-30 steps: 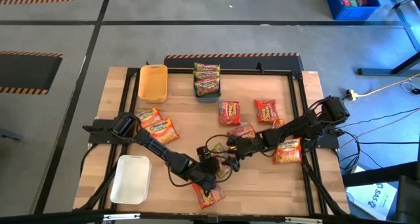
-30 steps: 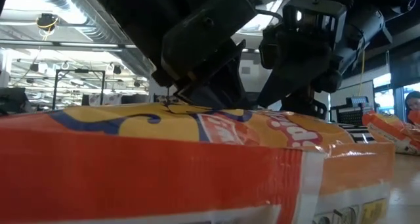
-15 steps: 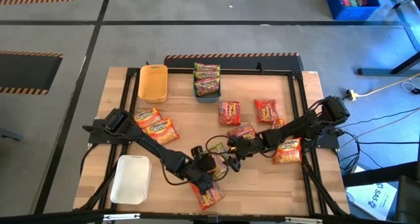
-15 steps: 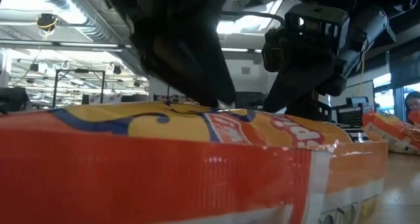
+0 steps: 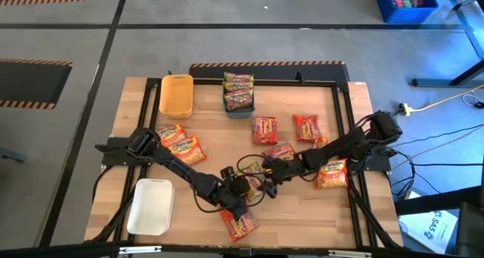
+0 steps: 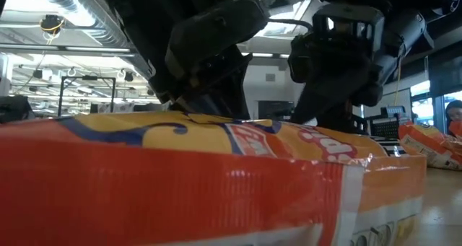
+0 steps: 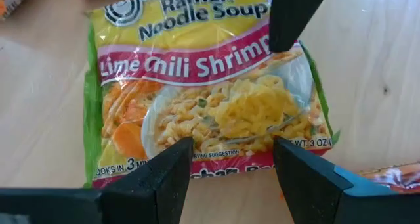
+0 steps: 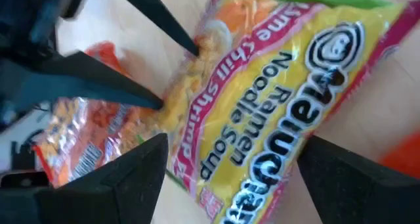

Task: Sort Maruchan noodles
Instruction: Put the green noodle pack into the blue bin

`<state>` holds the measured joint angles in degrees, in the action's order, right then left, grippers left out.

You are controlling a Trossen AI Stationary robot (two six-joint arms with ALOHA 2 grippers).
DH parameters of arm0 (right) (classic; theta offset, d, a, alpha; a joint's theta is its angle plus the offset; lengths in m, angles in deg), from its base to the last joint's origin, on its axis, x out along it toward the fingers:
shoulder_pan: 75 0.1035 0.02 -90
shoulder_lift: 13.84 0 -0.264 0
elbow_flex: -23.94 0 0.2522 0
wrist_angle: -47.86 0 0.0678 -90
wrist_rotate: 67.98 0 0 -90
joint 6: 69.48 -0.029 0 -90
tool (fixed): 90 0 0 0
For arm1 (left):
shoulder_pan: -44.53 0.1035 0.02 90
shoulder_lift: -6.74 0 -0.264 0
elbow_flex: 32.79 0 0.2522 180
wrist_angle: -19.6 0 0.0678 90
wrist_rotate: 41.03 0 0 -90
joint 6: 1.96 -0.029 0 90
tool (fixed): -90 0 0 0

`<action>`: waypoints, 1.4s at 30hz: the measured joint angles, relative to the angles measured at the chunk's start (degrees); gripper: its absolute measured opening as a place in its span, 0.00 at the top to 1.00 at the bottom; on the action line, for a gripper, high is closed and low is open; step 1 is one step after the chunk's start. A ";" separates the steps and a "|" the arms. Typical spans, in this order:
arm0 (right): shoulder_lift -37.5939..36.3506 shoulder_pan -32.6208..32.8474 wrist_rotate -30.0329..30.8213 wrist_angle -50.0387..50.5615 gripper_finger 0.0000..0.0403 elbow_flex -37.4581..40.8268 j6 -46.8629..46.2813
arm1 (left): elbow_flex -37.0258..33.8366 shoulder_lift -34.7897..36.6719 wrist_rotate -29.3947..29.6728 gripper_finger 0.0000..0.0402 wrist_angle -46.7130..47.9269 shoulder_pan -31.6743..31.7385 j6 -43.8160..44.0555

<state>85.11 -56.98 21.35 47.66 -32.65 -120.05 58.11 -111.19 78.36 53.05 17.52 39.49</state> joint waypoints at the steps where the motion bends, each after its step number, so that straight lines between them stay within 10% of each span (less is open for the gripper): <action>1: 0.32 -0.01 0.04 -0.92 0.23 0.01 0.01 | 0.00 0.00 0.05 0.48 0.04 -0.02 0.00; 42: 1.58 1.15 0.57 -8.11 0.23 -5.73 15.34 | -0.15 -0.07 3.03 0.48 -5.71 -1.75 -12.03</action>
<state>86.69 -55.83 21.93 39.56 -38.38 -104.71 57.96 -111.26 81.38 47.34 15.77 27.47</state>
